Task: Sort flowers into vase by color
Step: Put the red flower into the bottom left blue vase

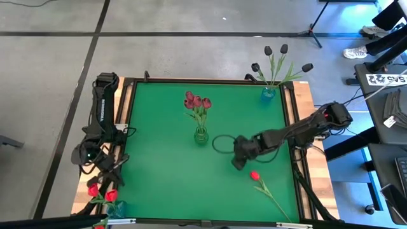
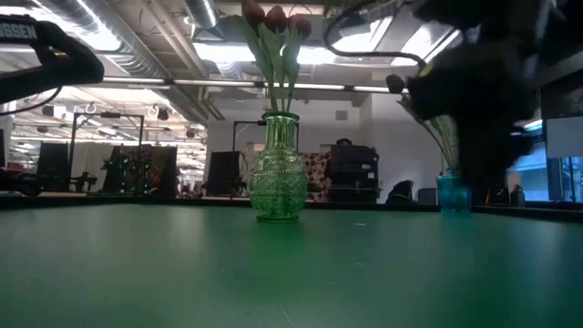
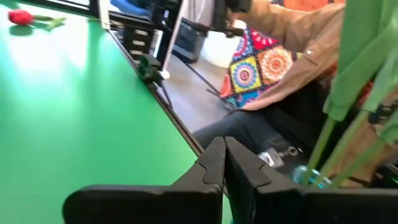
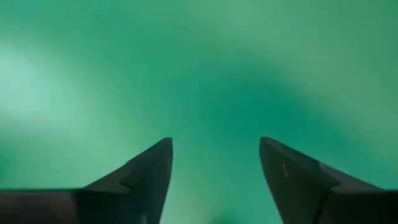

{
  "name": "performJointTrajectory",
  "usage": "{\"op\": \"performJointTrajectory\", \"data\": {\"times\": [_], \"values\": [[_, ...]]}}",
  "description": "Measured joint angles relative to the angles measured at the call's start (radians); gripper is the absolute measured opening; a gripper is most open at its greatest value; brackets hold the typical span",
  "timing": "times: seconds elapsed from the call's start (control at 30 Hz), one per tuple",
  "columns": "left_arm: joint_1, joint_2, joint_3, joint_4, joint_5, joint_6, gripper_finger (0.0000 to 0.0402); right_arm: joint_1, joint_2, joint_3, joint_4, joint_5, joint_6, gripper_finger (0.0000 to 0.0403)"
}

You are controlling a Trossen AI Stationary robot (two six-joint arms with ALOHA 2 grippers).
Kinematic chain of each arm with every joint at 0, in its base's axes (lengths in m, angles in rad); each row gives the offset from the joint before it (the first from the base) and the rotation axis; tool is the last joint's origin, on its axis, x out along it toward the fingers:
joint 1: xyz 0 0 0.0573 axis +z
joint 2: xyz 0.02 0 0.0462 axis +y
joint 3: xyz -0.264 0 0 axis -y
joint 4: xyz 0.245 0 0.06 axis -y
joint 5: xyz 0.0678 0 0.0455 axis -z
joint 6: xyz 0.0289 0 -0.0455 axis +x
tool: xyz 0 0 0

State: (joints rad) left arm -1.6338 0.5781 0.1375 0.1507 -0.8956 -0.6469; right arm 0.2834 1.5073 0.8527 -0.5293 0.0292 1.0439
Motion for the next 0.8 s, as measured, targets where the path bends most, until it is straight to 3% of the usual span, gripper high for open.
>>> {"op": "performJointTrajectory", "data": {"times": [0.1, 0.17, 0.37, 0.63, 0.8], "values": [[0.007, 0.003, 0.0, 0.0, -0.029, -0.006, 0.0002, 0.076, 0.043, 0.041, -0.058, -0.152, 0.108, 0.0218], [0.019, 0.004, 0.0, -0.002, -0.045, -0.005, 0.0001, 0.137, 0.066, 0.064, -0.087, -0.184, 0.204, 0.0203], [0.047, 0.009, 0.0, -0.009, -0.097, 0.009, 0.0002, 0.313, 0.081, 0.132, -0.334, -0.119, 0.456, 0.019], [0.048, 0.009, 0.0, 0.0, -0.161, -0.005, 0.0002, 0.502, 0.081, 0.157, -0.336, -0.134, 0.743, 0.0221], [0.048, 0.009, 0.0, 0.0, -0.215, 0.002, 0.0002, 0.591, 0.103, 0.135, -0.26, -0.124, 0.838, 0.0237]]}}
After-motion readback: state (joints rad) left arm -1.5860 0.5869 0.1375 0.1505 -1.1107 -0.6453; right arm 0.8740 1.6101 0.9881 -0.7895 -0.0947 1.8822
